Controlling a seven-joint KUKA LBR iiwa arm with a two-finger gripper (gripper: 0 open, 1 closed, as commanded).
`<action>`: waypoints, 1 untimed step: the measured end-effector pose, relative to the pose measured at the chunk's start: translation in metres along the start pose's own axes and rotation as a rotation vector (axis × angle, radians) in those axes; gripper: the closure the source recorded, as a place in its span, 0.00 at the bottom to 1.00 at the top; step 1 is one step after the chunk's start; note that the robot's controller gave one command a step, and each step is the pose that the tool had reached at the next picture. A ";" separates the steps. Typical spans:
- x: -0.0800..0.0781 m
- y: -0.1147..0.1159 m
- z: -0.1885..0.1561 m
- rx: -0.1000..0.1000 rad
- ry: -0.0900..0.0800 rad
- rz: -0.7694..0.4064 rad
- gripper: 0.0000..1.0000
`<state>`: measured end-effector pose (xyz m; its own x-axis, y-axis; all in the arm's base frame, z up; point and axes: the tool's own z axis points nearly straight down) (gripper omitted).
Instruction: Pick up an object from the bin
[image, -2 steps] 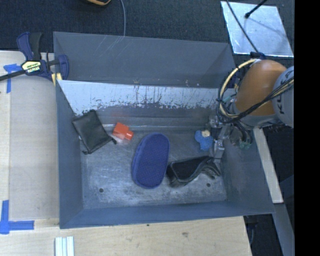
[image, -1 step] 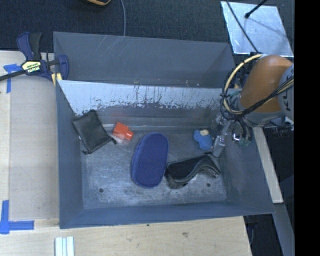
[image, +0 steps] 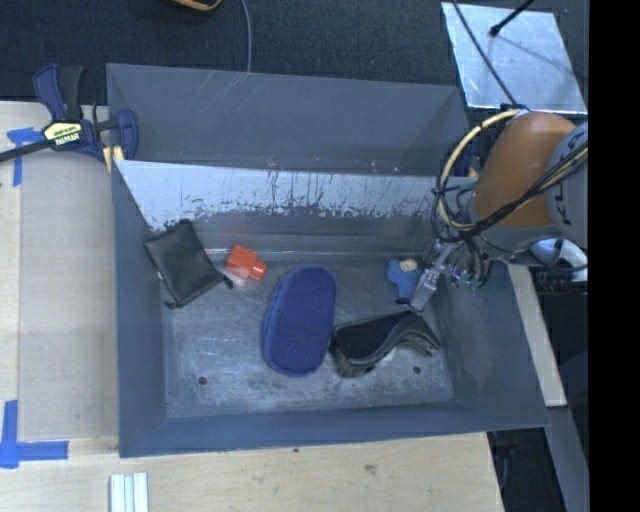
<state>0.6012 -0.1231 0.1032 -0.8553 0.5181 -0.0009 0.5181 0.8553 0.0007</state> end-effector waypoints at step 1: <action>-0.004 0.002 0.032 -0.005 0.007 0.270 0.00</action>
Offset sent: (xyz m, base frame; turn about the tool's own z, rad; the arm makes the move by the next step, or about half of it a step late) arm 0.0023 -0.0048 -0.0332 0.2771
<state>0.6055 -0.1234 0.0712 -0.6859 0.7276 0.0066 0.7277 0.6859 0.0053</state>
